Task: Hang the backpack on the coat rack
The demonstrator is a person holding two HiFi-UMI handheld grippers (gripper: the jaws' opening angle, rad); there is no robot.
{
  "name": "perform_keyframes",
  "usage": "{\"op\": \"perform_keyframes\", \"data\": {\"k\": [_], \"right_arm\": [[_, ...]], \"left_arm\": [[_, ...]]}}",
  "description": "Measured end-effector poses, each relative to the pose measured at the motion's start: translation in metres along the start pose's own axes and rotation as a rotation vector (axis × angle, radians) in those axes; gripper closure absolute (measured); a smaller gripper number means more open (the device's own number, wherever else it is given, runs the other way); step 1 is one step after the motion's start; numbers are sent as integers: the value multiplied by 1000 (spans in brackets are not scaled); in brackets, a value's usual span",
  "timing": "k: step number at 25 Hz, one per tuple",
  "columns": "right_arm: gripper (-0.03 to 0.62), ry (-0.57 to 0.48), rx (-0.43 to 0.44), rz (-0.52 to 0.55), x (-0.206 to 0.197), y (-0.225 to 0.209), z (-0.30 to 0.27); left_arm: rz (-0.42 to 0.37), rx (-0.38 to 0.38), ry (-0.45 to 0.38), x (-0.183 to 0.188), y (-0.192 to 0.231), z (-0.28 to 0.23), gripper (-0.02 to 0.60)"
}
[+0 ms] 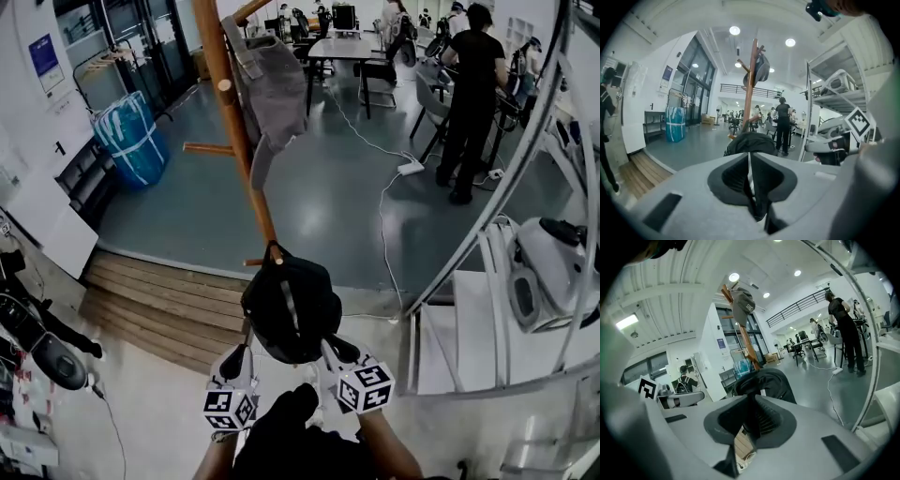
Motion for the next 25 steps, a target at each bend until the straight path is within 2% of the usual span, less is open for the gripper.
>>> {"op": "perform_keyframes", "data": {"k": [4, 8, 15, 19, 25], "right_arm": [[577, -19, -19, -38, -8, 4, 23], [580, -71, -25, -45, -12, 11, 38], [582, -94, -55, -5, -26, 46, 68], [582, -113, -83, 2, -34, 72, 81], [582, -109, -107, 29, -57, 109, 114]], "left_arm": [[-25, -15, -45, 10, -18, 24, 561], [-79, -38, -89, 15, -30, 33, 563], [-47, -95, -122, 1, -46, 60, 563], [-87, -125, -156, -3, -49, 79, 563], [-71, -131, -183, -19, -64, 121, 563]]}}
Point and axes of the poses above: the fingertips, and each gripper's own axes: z backward along the fingers, y to its left, x out of its top, the point moved 7 cm from there along z, backward along the fingers, and after that the axes turned 6 degrees about y, right-handed, at the moved point
